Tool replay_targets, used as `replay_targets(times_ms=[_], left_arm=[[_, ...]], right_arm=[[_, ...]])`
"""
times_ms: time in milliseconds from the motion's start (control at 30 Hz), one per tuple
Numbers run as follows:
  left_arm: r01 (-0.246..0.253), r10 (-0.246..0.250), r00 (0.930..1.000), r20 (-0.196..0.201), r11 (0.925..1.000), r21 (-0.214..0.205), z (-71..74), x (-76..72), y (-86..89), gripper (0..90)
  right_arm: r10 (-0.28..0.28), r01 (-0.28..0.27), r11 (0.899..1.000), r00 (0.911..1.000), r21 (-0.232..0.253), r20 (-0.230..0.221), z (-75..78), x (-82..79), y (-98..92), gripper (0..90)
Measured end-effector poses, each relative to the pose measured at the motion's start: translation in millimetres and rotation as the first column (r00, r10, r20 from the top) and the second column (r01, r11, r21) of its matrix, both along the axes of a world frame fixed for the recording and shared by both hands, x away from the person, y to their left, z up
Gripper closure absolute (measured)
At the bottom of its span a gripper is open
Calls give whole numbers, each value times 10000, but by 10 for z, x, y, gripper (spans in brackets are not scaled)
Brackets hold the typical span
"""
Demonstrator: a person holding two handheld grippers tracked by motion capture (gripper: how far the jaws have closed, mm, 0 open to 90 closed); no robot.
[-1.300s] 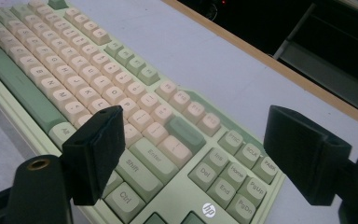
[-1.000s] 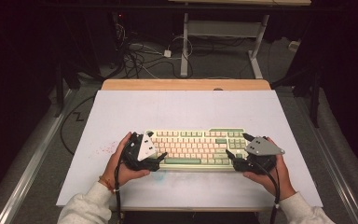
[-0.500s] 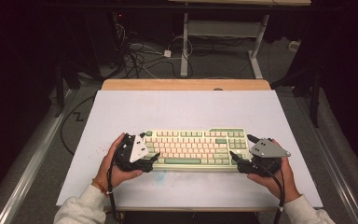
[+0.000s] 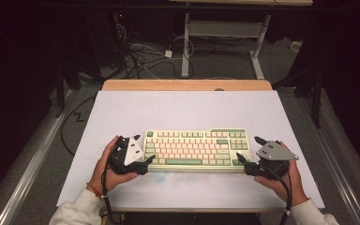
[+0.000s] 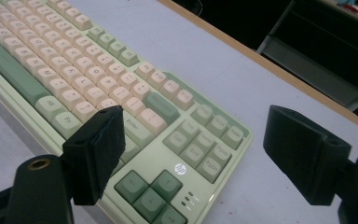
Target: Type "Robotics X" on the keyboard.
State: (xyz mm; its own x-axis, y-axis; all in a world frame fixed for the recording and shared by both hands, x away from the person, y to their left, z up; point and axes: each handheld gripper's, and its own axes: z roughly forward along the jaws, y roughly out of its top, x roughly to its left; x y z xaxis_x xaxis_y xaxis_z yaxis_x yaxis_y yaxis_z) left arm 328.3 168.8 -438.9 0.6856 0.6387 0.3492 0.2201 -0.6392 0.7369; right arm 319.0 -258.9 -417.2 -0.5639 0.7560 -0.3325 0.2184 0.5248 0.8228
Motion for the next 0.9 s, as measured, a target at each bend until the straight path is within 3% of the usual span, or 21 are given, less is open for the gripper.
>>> replay_targets(times_ms=[900], left_arm=[[-250, 255, 9995, -190, 9993, 268, -157, -113, 192, 164]], right_arm=[[-465, 467, 9988, 9989, -121, 99, -81, -109, -233, 201]])
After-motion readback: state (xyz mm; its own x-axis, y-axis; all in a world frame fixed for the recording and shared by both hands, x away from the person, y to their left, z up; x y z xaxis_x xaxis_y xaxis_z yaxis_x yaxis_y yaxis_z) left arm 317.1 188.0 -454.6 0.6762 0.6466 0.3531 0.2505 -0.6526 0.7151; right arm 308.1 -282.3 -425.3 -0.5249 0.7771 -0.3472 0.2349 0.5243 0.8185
